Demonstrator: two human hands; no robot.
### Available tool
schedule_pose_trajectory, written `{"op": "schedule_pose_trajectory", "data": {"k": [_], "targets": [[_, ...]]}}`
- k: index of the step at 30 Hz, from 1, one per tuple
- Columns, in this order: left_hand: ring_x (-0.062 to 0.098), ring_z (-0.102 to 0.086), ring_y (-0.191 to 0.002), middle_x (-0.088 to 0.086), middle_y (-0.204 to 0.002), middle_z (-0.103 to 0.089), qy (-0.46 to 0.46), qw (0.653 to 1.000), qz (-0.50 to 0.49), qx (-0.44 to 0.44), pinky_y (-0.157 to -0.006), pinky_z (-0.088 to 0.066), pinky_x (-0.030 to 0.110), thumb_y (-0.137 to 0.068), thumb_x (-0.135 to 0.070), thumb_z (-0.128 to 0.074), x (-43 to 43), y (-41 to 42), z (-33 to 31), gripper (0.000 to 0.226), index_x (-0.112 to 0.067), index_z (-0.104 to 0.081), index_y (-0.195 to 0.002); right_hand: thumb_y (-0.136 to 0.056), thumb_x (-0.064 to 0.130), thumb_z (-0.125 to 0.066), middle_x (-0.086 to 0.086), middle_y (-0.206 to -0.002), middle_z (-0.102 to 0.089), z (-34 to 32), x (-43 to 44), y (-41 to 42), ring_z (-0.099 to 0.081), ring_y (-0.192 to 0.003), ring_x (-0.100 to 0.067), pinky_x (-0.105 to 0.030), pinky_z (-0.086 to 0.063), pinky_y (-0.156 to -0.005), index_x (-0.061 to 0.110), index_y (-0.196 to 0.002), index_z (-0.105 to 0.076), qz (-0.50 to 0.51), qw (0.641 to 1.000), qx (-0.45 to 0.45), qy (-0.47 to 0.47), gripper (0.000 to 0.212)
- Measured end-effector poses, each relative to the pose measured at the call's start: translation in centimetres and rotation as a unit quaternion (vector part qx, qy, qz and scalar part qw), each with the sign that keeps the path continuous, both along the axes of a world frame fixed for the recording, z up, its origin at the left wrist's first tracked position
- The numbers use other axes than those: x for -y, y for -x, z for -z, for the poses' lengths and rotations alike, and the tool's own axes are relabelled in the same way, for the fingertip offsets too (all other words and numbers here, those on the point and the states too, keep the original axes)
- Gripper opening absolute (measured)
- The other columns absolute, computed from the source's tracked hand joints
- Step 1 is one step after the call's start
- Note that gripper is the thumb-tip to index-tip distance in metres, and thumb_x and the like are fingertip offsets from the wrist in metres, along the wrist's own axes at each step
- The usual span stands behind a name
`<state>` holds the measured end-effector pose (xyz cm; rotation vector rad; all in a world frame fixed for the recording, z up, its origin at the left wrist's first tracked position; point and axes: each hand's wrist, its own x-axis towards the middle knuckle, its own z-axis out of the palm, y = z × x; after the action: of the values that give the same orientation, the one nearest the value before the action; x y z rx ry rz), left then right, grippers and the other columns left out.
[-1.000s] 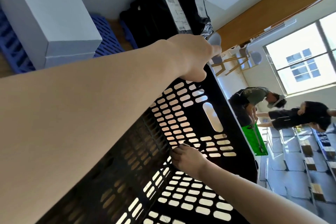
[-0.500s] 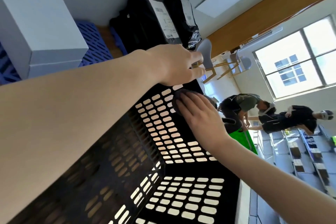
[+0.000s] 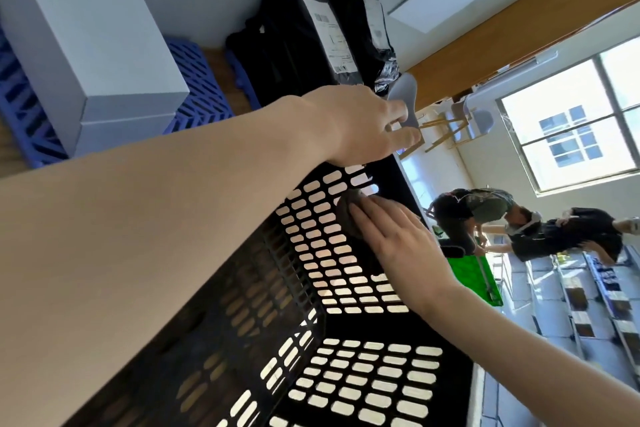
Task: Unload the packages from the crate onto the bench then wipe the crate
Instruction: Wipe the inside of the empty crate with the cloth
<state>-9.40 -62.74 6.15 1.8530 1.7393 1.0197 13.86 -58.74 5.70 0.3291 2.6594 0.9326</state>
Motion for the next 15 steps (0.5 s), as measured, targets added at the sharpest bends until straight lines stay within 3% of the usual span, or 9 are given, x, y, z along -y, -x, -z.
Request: {"op": "schedule_pose_trajectory", "data": {"k": [2, 6, 8, 11, 15], "targets": [[0.017, -0.055, -0.119, -0.009, -0.136, -0.056, -0.002, 1.0, 0.001, 0.001, -0.097, -0.046, 0.041, -0.096, -0.066, -0.021, 0.0, 0.0, 0.0, 0.06, -0.034, -0.036, -0.145, -0.075, 0.009, -0.071, -0.014, -0.136, -0.054, 0.0, 0.3, -0.6, -0.05, -0.126, -0.03, -0.043, -0.039, -0.108, 0.003, -0.133, -0.053, 0.013, 1.0, 0.015, -0.008, 0.061], [0.019, -0.055, -0.12, -0.005, -0.14, -0.054, 0.003, 1.0, 0.007, -0.014, -0.096, -0.048, 0.044, -0.093, -0.07, -0.018, 0.0, -0.2, 0.1, 0.065, -0.035, -0.033, -0.146, -0.06, 0.016, -0.085, -0.013, -0.115, -0.068, 3.0, 1.1, -5.9, -0.061, -0.112, -0.028, -0.042, -0.037, -0.105, 0.006, -0.111, -0.07, 0.021, 0.985, 0.169, 0.012, 0.054], [0.019, -0.056, -0.118, -0.005, -0.138, -0.055, 0.002, 1.0, 0.006, -0.008, -0.095, -0.049, 0.044, -0.094, -0.07, -0.018, -0.1, -0.1, 0.2, 0.065, -0.034, -0.033, -0.145, -0.059, 0.021, -0.086, -0.009, -0.108, -0.071, 3.0, 1.4, -6.4, -0.064, -0.108, -0.025, -0.039, -0.038, -0.105, 0.009, -0.106, -0.073, 0.036, 0.979, 0.199, 0.032, 0.051], [0.018, -0.057, -0.116, -0.006, -0.135, -0.057, 0.002, 1.0, 0.004, -0.004, -0.094, -0.049, 0.044, -0.093, -0.071, -0.017, -0.1, -0.1, 0.1, 0.065, -0.035, -0.034, -0.144, -0.058, 0.018, -0.082, -0.009, -0.108, -0.07, 1.3, 1.3, -4.2, -0.064, -0.105, -0.026, -0.038, -0.046, -0.098, 0.009, -0.107, -0.073, 0.011, 0.99, 0.137, 0.043, 0.05], [0.018, -0.06, -0.11, -0.008, -0.132, -0.059, 0.0, 1.0, 0.002, 0.003, -0.092, -0.05, 0.045, -0.091, -0.073, -0.016, -0.3, 0.0, 0.3, 0.066, -0.037, -0.036, -0.142, -0.083, 0.011, -0.054, -0.011, -0.125, -0.062, -1.2, 0.6, 1.2, -0.056, -0.119, -0.028, -0.04, -0.035, -0.109, 0.004, -0.123, -0.062, -0.059, 0.998, 0.018, -0.025, 0.04]]}}
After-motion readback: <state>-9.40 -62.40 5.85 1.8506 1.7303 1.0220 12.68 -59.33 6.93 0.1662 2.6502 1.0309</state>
